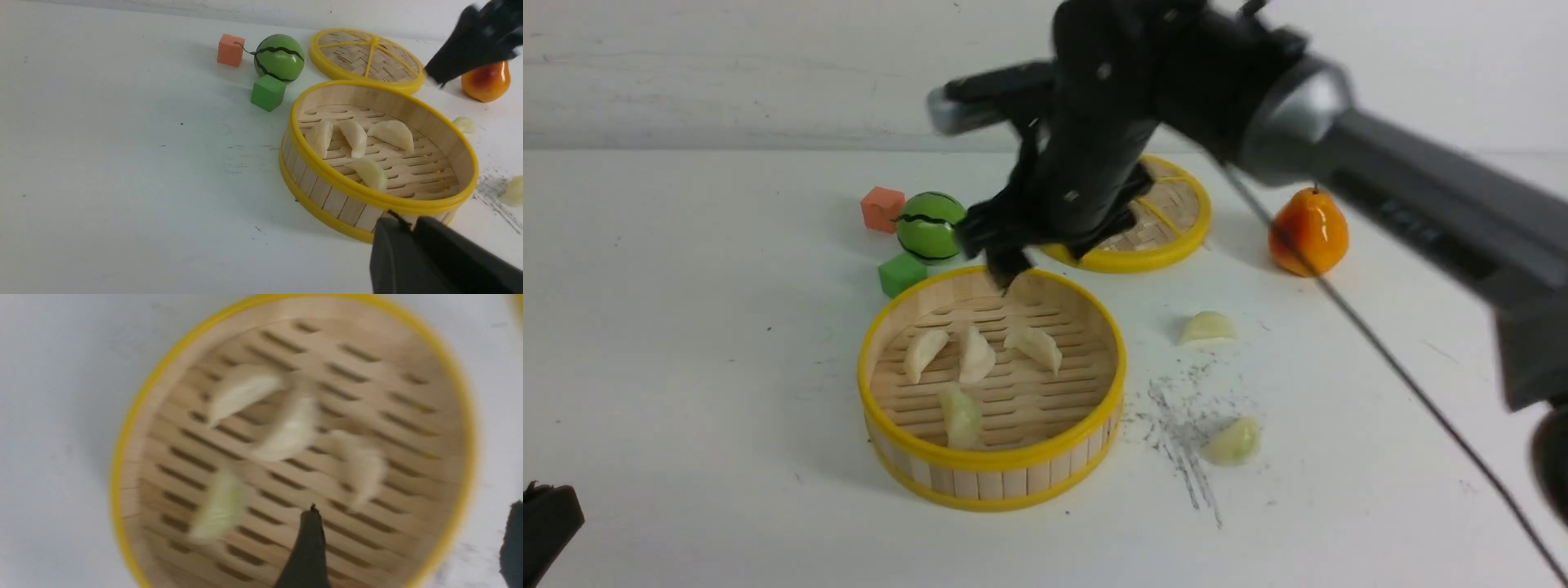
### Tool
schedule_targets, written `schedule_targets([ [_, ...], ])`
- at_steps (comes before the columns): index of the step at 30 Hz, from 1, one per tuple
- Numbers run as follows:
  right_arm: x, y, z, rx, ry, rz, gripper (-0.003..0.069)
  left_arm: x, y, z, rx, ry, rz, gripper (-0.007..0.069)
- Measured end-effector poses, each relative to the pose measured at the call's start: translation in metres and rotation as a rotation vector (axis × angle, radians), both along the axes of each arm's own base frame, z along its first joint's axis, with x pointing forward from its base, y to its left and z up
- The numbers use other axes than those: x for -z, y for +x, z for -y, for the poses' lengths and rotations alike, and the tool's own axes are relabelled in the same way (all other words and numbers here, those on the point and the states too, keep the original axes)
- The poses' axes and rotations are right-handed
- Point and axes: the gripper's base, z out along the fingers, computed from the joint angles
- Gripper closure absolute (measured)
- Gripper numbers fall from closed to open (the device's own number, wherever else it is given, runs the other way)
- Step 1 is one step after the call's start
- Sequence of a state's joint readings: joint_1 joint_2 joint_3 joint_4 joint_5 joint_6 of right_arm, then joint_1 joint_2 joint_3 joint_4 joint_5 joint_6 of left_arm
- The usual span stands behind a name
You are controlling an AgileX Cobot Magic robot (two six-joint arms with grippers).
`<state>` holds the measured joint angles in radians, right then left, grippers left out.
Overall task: Put the dumplings into the steamer on the white table.
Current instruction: 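Reach for and grasp a dumpling lying on the table beside the steamer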
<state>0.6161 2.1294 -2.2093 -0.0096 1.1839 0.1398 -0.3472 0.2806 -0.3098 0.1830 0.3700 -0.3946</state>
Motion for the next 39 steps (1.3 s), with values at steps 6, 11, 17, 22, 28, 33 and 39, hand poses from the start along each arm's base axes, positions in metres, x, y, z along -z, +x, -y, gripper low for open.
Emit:
schedule_targets([
  [6,0.013,0.011,0.091,0.275,-0.020,-0.149,0.0158,0.000,0.000,0.000,0.000,0.000,0.000,0.0568],
  [11,0.072,-0.007,0.105,0.349,-0.019,-0.245,0.0216,0.000,0.000,0.000,0.000,0.000,0.000,0.0566],
  [17,0.119,-0.014,0.108,0.521,0.115,-0.206,0.0228,0.000,0.000,0.000,0.000,-0.001,0.002,0.0565],
  [22,0.129,-0.014,0.112,0.545,0.060,-0.211,0.0230,0.000,0.000,0.000,0.000,-0.001,0.002,0.0565],
  [28,0.146,-0.017,0.116,0.609,0.008,-0.283,0.0230,0.000,0.000,0.000,0.000,-0.001,0.002,0.0560],
  [33,0.161,-0.021,0.116,0.626,0.049,-0.299,0.0279,0.000,0.000,0.000,0.001,-0.001,0.003,0.0554],
  [39,0.163,-0.023,0.114,0.547,0.035,-0.297,0.0426,0.000,0.000,0.000,-0.001,0.000,-0.004,0.0554],
])
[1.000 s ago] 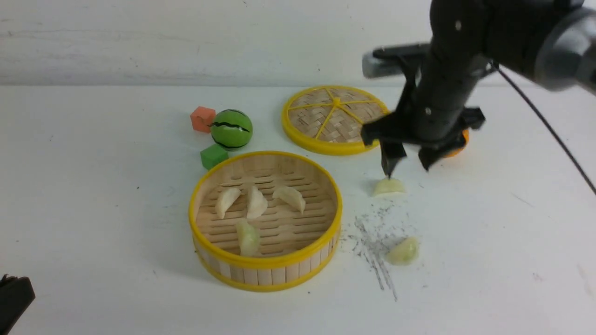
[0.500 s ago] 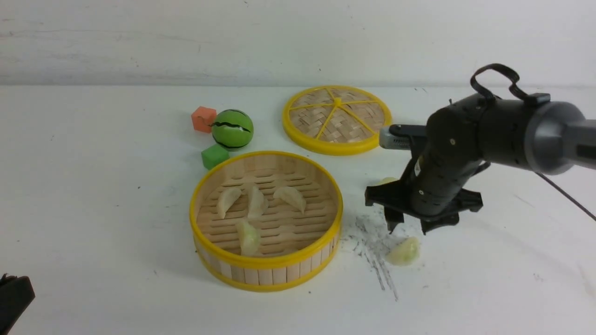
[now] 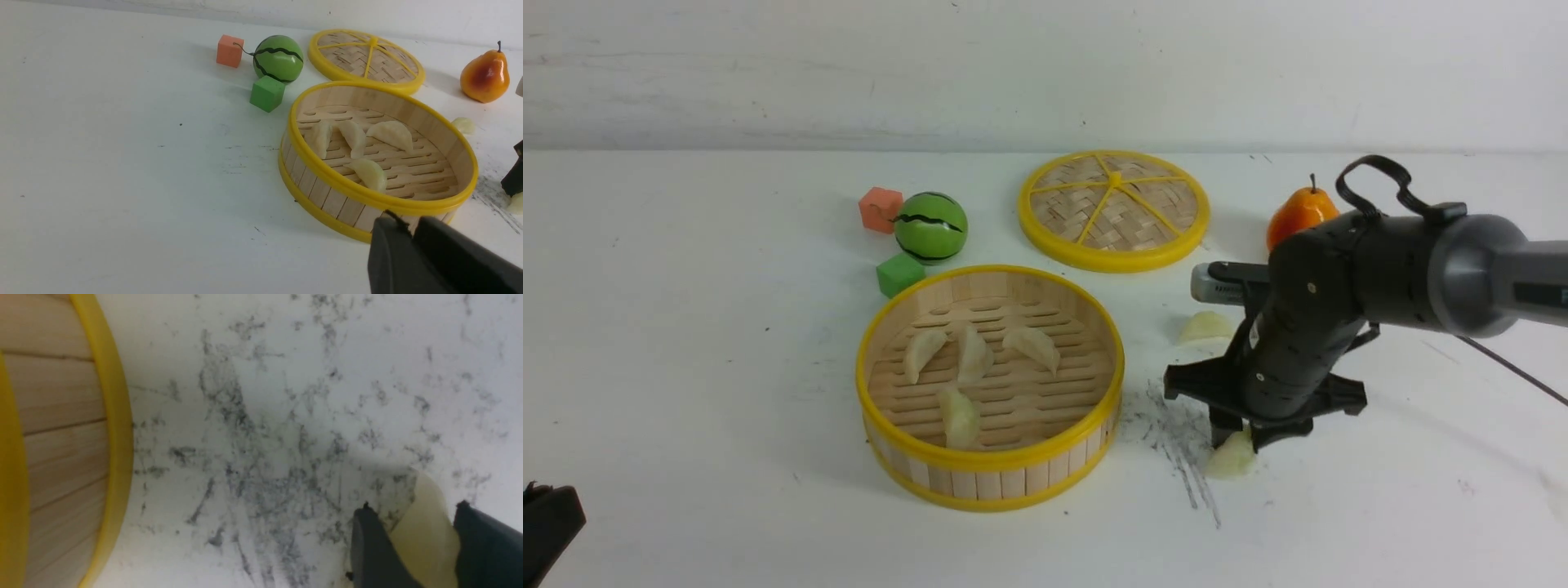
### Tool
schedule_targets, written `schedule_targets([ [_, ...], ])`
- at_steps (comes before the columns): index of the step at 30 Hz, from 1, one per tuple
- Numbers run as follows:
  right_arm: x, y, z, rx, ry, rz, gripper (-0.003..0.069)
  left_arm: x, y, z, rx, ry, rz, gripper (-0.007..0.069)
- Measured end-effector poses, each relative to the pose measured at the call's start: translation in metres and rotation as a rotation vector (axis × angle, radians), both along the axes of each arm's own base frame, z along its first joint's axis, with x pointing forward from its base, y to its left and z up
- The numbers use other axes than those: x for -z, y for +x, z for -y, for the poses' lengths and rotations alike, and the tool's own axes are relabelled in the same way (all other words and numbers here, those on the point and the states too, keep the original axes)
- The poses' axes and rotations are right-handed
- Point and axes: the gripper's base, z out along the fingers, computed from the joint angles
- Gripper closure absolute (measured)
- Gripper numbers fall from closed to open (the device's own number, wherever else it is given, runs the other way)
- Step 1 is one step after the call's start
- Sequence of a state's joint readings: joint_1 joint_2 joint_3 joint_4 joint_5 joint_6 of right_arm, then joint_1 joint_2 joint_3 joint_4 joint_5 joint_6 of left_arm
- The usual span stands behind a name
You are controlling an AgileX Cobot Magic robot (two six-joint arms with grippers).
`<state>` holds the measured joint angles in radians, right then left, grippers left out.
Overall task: Put the dumplings into the steamer on the white table.
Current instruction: 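Reach for and grasp a dumpling lying on the table beside the steamer, then place the dumpling in the bamboo steamer basket with the right gripper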
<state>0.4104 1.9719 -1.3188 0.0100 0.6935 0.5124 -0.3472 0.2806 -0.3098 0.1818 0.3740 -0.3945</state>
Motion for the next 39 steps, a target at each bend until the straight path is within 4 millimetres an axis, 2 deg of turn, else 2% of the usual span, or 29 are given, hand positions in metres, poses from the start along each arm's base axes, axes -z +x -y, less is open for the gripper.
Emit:
schedule_targets([
  [2,0.000,-0.001,0.000,-0.043,-0.008,-0.001,0.0447,0.001,0.000,0.000,-0.001,0.002,-0.006,0.0554],
  [8,-0.003,-0.005,0.000,-0.167,-0.031,-0.020,0.0446,0.001,0.000,0.000,-0.002,0.003,-0.010,0.0550],
  [11,-0.009,-0.013,0.001,-0.221,-0.042,-0.054,0.0455,0.001,0.000,0.000,-0.002,0.003,-0.009,0.0548],
  [15,-0.030,-0.018,0.003,-0.259,-0.037,-0.002,0.0458,0.000,0.000,0.000,0.001,-0.001,0.003,0.0545],
  [16,-0.045,-0.020,0.004,-0.279,-0.031,0.041,0.0462,-0.001,0.000,0.000,0.002,-0.003,0.008,0.0544],
  [18,-0.058,-0.023,0.006,-0.287,-0.025,0.074,0.0469,-0.001,0.000,0.000,0.002,-0.004,0.012,0.0542],
  [21,-0.071,-0.027,0.007,-0.292,-0.016,0.108,0.0503,-0.001,0.000,0.000,0.002,-0.004,0.013,0.0538],
  [24,-0.082,-0.028,0.005,-0.298,0.011,0.131,0.0503,-0.001,0.000,0.000,0.003,-0.004,0.013,0.0536],
  [29,-0.110,-0.028,-0.020,-0.393,0.103,0.199,0.0512,-0.001,0.000,0.000,0.003,-0.004,0.015,0.0536],
  [31,-0.125,-0.028,-0.047,-0.482,0.156,0.254,0.0598,-0.001,0.000,0.000,0.003,-0.005,0.015,0.0534],
  [32,-0.128,-0.028,-0.058,-0.516,0.168,0.269,0.0602,-0.001,0.000,0.000,0.003,-0.005,0.015,0.0533],
  [33,-0.129,-0.027,-0.065,-0.534,0.174,0.278,0.0601,-0.001,0.000,0.000,0.003,-0.005,0.015,0.0533],
  [34,-0.128,-0.024,-0.081,-0.570,0.184,0.286,0.0600,-0.001,0.000,0.000,0.003,-0.005,0.015,0.0533],
  [35,-0.128,-0.022,-0.086,-0.579,0.189,0.293,0.0600,-0.001,0.000,0.000,0.003,-0.005,0.015,0.0533],
  [39,-0.099,-0.006,-0.124,-0.630,0.191,0.268,0.0618,0.000,0.000,0.000,0.001,-0.001,0.004,0.0533],
])
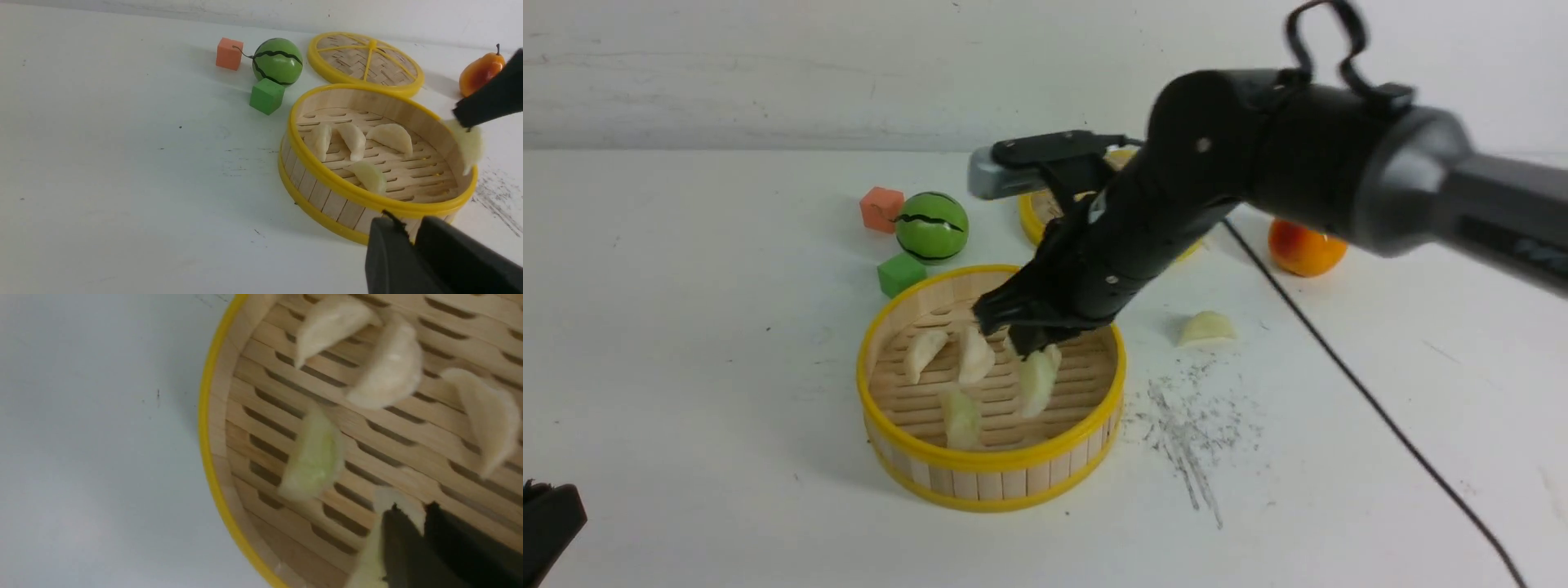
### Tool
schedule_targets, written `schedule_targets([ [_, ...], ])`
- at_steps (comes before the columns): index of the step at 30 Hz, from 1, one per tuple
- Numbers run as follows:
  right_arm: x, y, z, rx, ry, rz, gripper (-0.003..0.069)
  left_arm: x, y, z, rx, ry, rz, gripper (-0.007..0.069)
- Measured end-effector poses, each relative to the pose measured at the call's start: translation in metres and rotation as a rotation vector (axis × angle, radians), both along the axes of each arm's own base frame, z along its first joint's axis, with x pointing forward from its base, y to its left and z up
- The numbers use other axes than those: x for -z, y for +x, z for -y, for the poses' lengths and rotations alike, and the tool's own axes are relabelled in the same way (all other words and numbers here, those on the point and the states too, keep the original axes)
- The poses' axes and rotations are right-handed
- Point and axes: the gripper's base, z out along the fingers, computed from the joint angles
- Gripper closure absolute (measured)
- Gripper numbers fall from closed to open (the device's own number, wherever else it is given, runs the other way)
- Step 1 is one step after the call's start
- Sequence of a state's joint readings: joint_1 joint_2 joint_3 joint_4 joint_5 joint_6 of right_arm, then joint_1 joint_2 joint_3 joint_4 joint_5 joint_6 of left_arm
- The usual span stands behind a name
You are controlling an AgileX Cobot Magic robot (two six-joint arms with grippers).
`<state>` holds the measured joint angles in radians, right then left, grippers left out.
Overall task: Put the dumplings into the steamer on the white table.
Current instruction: 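Place the dumpling in the bamboo steamer basket with the right gripper, then reach for and grasp a dumpling lying on the table beside the steamer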
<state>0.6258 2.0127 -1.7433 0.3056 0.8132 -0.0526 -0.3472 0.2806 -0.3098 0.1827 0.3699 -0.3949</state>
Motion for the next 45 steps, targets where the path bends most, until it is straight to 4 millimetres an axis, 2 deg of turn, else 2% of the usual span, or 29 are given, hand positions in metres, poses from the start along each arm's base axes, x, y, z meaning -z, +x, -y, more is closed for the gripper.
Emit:
schedule_targets([
  [2,0.020,0.009,-0.013,-0.012,-0.020,-0.015,0.0657,0.001,0.000,0.000,-0.003,0.005,-0.014,0.0533],
  [6,0.056,0.022,-0.022,-0.021,-0.074,-0.046,0.0662,0.003,-0.001,-0.001,-0.006,0.010,-0.030,0.0533],
  [8,0.063,0.024,-0.022,-0.024,-0.095,-0.050,0.0648,0.003,-0.001,-0.001,-0.006,0.010,-0.030,0.0533],
  [12,0.060,0.024,-0.022,-0.026,-0.101,-0.038,0.0602,0.003,-0.001,-0.001,-0.006,0.010,-0.030,0.0533],
  [14,0.044,0.023,-0.016,-0.033,-0.118,-0.001,0.0538,0.003,-0.001,-0.001,-0.006,0.010,-0.030,0.0530],
  [15,0.044,0.023,-0.016,-0.033,-0.118,-0.001,0.0538,0.003,-0.001,-0.001,-0.006,0.010,-0.030,0.0530],
  [16,0.022,0.023,-0.007,-0.032,-0.129,0.044,0.0491,0.003,-0.001,-0.001,-0.006,0.010,-0.030,0.0527],
  [18,0.009,0.023,0.000,-0.027,-0.139,0.072,0.0468,0.003,-0.001,-0.001,-0.006,0.010,-0.030,0.0526],
  [20,-0.018,0.027,0.020,0.001,-0.159,0.136,0.0420,0.003,-0.001,-0.001,-0.006,0.010,-0.030,0.0523],
  [21,-0.032,0.032,0.039,0.038,-0.177,0.170,0.0389,0.002,0.000,-0.001,-0.005,0.008,-0.025,0.0523],
  [23,-0.042,0.042,0.064,0.096,-0.203,0.193,0.0357,0.002,0.000,-0.001,-0.004,0.009,-0.018,0.0523],
  [25,-0.041,0.055,0.092,0.159,-0.231,0.179,0.0332,0.001,0.000,0.000,-0.003,0.009,-0.013,0.0523],
  [28,-0.020,0.072,0.123,0.204,-0.267,0.115,0.0313,0.001,0.000,0.000,-0.003,0.008,-0.012,0.0523],
  [31,0.010,0.084,0.135,0.179,-0.293,0.054,0.0310,0.001,0.000,0.000,-0.003,0.008,-0.012,0.0523],
  [32,0.021,0.088,0.136,0.166,-0.291,0.035,0.0310,0.001,0.000,0.000,-0.003,0.008,-0.012,0.0524],
  [33,0.023,0.089,0.136,0.164,-0.292,0.033,0.0310,0.001,0.000,0.000,-0.003,0.008,-0.012,0.0524],
  [36,0.046,0.100,0.134,0.109,-0.295,0.060,0.0310,0.001,0.000,0.000,-0.003,0.009,-0.011,0.0524],
  [45,0.070,0.116,0.132,-0.014,-0.368,0.204,0.0310,0.001,0.000,-0.001,-0.003,0.010,-0.010,0.0524],
])
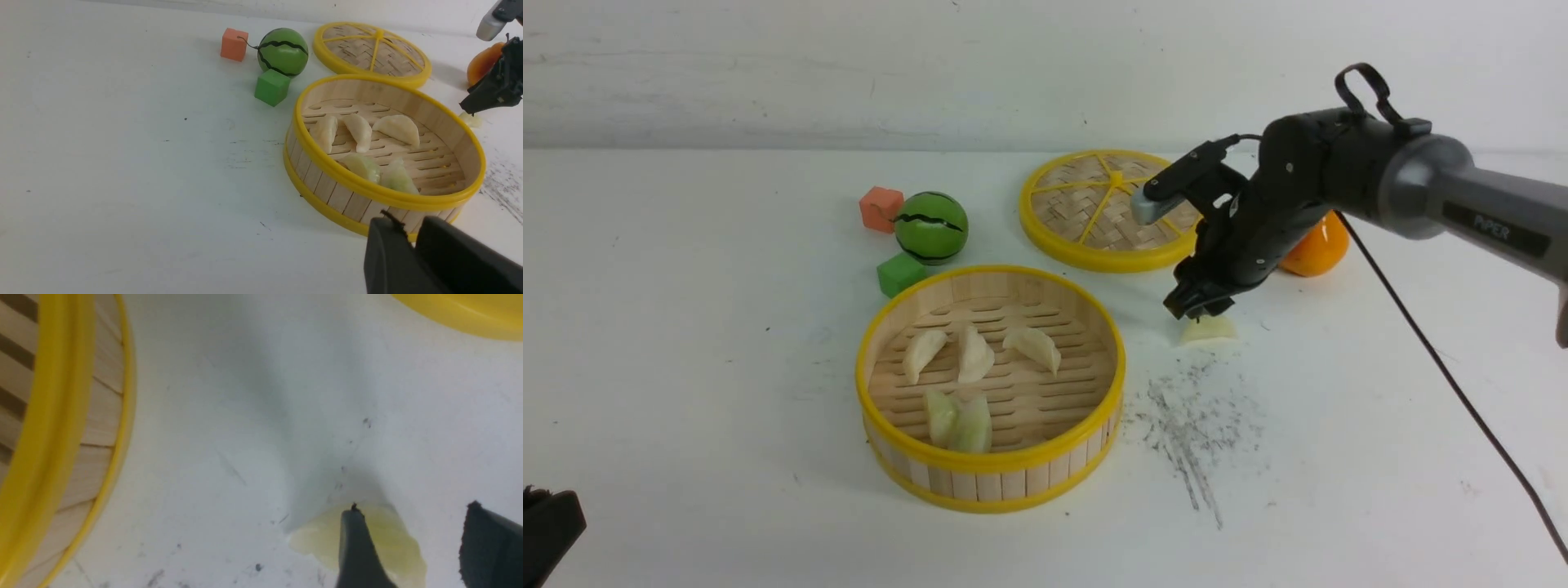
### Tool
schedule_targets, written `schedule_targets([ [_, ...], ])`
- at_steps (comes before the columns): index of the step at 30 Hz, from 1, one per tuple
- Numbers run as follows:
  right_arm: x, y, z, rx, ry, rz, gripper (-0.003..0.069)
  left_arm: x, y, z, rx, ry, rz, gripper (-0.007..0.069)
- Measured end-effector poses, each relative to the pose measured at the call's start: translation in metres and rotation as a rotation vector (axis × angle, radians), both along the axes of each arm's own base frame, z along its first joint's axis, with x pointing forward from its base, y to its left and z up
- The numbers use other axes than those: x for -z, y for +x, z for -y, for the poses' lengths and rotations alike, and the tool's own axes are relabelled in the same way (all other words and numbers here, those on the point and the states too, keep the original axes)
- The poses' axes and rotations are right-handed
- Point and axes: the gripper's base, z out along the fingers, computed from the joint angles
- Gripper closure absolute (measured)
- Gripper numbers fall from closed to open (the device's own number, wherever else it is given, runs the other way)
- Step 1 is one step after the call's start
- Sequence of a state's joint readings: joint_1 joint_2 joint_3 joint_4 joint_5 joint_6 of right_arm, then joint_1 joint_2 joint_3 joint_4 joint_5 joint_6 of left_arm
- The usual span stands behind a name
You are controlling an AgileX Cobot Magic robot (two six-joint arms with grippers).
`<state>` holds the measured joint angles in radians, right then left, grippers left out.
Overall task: Put the dumplings into the steamer on the white table.
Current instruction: 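Reach for and grasp a dumpling lying on the table beside the steamer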
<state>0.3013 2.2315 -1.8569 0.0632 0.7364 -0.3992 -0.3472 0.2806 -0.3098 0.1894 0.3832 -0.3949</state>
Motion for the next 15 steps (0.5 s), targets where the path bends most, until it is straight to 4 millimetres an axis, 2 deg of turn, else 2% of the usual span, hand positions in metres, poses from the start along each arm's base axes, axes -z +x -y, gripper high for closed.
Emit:
schedule_targets([
  [4,0.010,0.004,0.001,0.025,0.012,0.001,0.0310,0.000,0.000,0.000,0.000,0.001,0.000,0.0523],
  [9,0.015,-0.001,0.000,0.138,0.077,-0.103,0.0310,0.000,0.000,0.000,-0.002,0.014,0.004,0.0523],
  [15,0.008,-0.010,0.002,0.212,0.107,-0.259,0.0310,0.000,0.000,-0.001,-0.003,0.022,0.006,0.0523],
])
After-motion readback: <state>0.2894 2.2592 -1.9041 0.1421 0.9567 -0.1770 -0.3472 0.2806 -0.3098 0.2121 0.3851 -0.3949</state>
